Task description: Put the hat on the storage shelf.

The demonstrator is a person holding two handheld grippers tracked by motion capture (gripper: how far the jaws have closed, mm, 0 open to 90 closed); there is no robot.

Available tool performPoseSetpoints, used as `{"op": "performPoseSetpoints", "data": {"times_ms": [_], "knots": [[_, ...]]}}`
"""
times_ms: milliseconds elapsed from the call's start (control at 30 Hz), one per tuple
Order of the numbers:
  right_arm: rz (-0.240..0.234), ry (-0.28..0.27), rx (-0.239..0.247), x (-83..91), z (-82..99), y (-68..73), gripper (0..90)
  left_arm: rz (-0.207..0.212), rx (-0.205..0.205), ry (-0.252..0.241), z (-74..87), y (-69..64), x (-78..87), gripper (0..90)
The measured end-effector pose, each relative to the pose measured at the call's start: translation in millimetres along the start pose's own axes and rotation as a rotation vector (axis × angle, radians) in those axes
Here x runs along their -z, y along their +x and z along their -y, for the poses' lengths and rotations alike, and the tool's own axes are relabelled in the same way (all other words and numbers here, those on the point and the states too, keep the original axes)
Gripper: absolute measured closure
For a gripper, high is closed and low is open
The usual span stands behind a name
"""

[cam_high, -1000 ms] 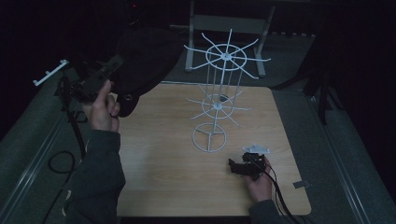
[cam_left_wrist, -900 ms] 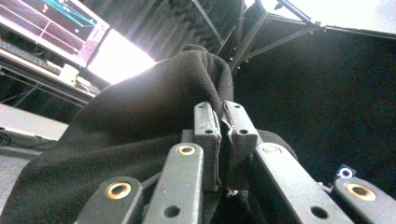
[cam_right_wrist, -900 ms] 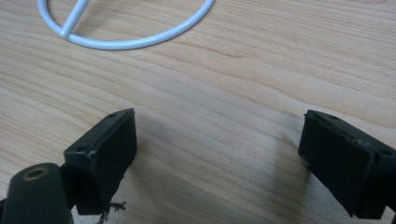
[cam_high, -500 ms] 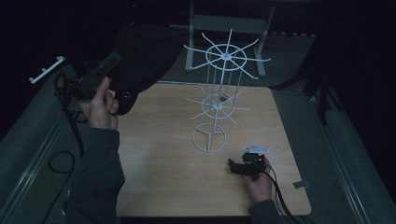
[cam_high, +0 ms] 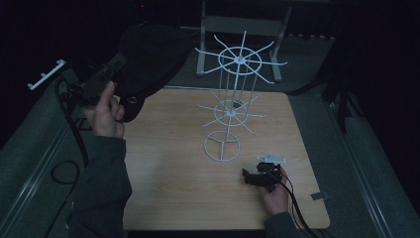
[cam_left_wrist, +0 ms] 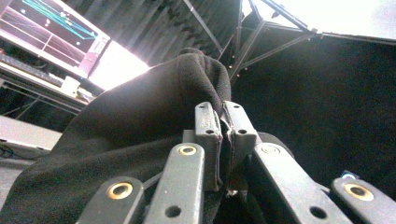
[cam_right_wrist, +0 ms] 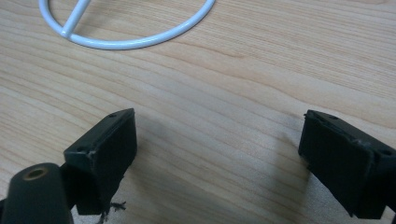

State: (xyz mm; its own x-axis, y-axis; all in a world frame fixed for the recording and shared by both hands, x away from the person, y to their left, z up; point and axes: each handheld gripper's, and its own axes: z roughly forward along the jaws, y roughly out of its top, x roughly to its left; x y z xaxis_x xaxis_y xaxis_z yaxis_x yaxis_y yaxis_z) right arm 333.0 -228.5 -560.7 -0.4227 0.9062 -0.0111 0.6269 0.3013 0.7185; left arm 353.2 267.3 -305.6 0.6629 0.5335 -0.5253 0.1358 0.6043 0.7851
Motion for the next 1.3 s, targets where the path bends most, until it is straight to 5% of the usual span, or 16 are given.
{"op": "performPoseSetpoints", "data": {"times_ms": [300, 633, 1000, 1300], "knots": [[0.000, 0.000, 0.000, 0.0, 0.0, 0.0, 11.2, 0.011, 0.026, -0.041, -2.0, -0.3, 0.7, 87.2], [-0.001, 0.001, -0.002, 0.1, 0.0, 0.1, 11.2, 0.074, 0.070, -0.060, 0.2, -0.3, -3.7, 87.2], [-0.001, 0.001, -0.001, 0.0, 0.0, 0.1, 11.2, 0.128, 0.056, -0.013, 6.7, -10.8, -20.0, 87.1], [-0.001, 0.001, -0.002, 0.0, 0.0, 0.2, 11.2, 0.136, 0.006, 0.096, 19.9, -13.7, -34.2, 87.0]]}}
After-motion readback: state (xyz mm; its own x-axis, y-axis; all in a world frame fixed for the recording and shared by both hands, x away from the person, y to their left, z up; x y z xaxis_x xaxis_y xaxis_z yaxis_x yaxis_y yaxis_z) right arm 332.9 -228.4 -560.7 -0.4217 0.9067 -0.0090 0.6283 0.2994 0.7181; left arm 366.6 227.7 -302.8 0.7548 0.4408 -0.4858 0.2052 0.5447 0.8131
